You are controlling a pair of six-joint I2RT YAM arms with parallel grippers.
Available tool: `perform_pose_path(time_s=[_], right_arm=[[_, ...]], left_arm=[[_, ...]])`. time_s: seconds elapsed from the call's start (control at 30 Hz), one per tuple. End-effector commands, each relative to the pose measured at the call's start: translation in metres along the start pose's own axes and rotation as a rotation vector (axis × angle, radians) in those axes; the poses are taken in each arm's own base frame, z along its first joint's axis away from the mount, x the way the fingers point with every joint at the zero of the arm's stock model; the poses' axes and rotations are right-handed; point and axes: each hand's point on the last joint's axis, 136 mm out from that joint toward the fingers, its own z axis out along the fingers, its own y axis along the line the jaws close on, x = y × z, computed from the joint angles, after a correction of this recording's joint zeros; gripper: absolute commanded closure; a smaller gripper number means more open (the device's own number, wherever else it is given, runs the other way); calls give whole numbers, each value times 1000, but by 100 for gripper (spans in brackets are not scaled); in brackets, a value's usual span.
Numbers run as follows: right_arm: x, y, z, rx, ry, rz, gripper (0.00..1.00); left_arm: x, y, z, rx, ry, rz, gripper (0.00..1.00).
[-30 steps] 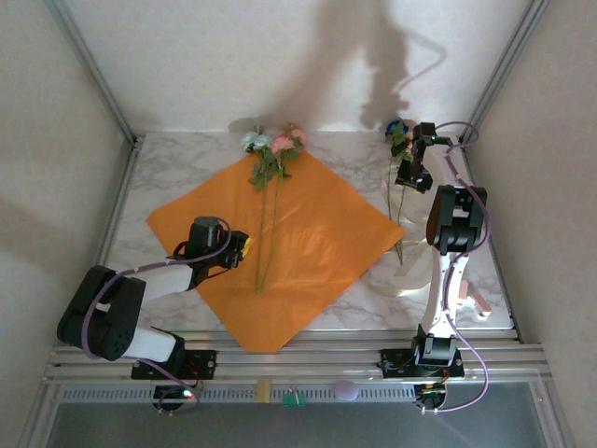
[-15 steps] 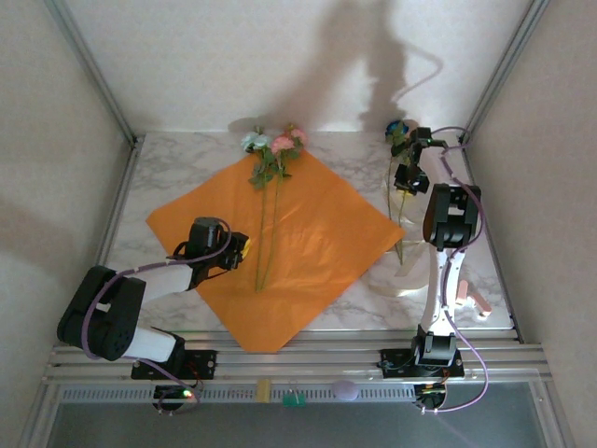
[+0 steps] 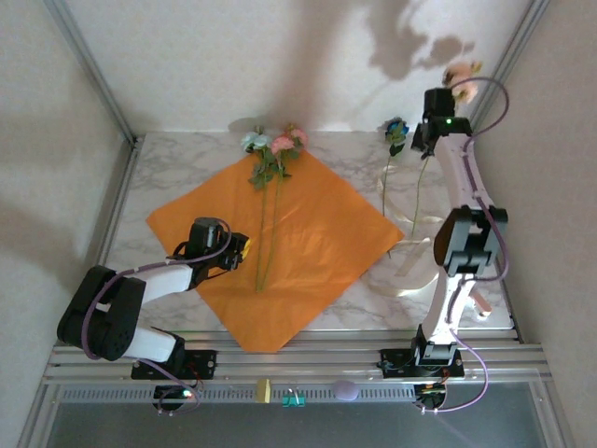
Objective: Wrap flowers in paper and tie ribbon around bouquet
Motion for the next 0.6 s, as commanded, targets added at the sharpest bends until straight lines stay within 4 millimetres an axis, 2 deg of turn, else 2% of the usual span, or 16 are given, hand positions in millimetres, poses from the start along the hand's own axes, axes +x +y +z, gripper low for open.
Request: perform_pose_path(time_s=[0.0,0.03,0.1,0.17,0.3,0.43,0.57], right_arm=[[-8,36,-47,-116,-61,-13,100],[1,48,-51,-175,-29,10,100],[38,86,-56,-326,94,72,100],[87,133,-57,-477,237,99,100],[167,207,-62,-597,424,43,100],[210,254,-57,-651,519,9,100],[241,287,-39,-669,573,-35,100]], left_arm=[[5,-3,-1,1,18,25,81],[5,-2,-1,-1,18,25,80],[5,-2,-1,1,17,24,80],[5,-2,-1,3,16,22,80],[6,-2,0,5,22,23,80],[6,0,-1,0,23,22,80],[7,2,-2,1,24,22,80]])
